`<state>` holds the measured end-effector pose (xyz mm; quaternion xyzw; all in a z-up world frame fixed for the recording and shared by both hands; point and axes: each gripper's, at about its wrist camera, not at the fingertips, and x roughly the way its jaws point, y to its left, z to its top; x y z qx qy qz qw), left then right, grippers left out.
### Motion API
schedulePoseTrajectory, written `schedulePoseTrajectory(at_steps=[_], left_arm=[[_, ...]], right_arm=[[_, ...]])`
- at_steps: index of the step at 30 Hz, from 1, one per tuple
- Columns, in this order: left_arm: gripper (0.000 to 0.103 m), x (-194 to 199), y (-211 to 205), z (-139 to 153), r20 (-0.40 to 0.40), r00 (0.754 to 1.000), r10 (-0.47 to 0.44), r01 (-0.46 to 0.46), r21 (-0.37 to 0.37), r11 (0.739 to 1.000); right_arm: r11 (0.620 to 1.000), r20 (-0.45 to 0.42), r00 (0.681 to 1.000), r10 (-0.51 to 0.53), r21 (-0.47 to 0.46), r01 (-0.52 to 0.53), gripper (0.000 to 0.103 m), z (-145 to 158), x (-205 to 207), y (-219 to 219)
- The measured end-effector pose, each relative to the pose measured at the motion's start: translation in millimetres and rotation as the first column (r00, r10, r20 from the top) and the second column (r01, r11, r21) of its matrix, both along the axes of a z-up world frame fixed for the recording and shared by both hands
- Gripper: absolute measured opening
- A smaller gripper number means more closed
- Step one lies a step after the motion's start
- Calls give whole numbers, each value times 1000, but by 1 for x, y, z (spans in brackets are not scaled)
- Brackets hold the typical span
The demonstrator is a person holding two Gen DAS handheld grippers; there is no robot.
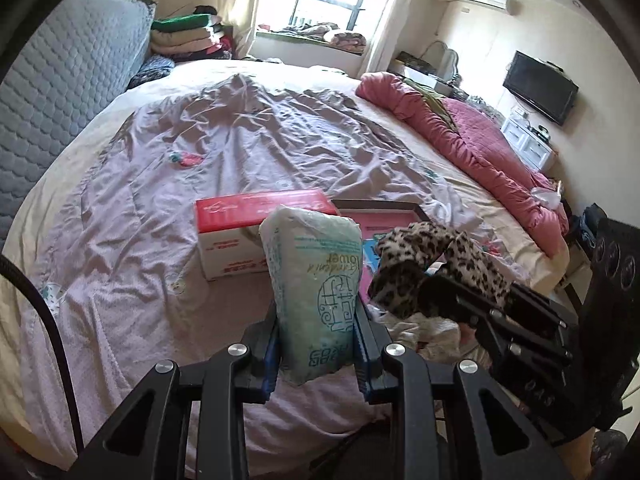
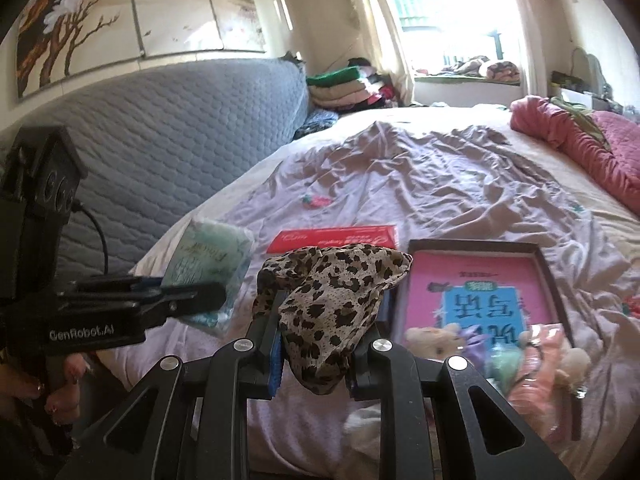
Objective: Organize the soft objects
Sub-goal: 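Carry the packet with the left tool while the right tool carries the leopard cloth over the tray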
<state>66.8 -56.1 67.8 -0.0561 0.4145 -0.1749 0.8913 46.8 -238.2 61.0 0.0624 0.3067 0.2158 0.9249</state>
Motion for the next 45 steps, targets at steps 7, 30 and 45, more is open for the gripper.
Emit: schedulePoseTrajectory(at_steps=[7, 30, 45], left_arm=[[31, -8, -32, 8, 23, 999, -46, 46, 15, 999], [31, -11, -99, 23, 63, 989, -136, 132, 67, 989], [31, 10, -130, -7, -5, 988, -156, 156, 101, 983]], right_arm=[[998, 30, 998, -59, 24, 58, 24, 15, -9, -33], [979, 79, 976, -201, 63, 196, 24, 34, -25, -103], [969, 38, 970, -240, 70, 237, 24, 18, -15, -126]])
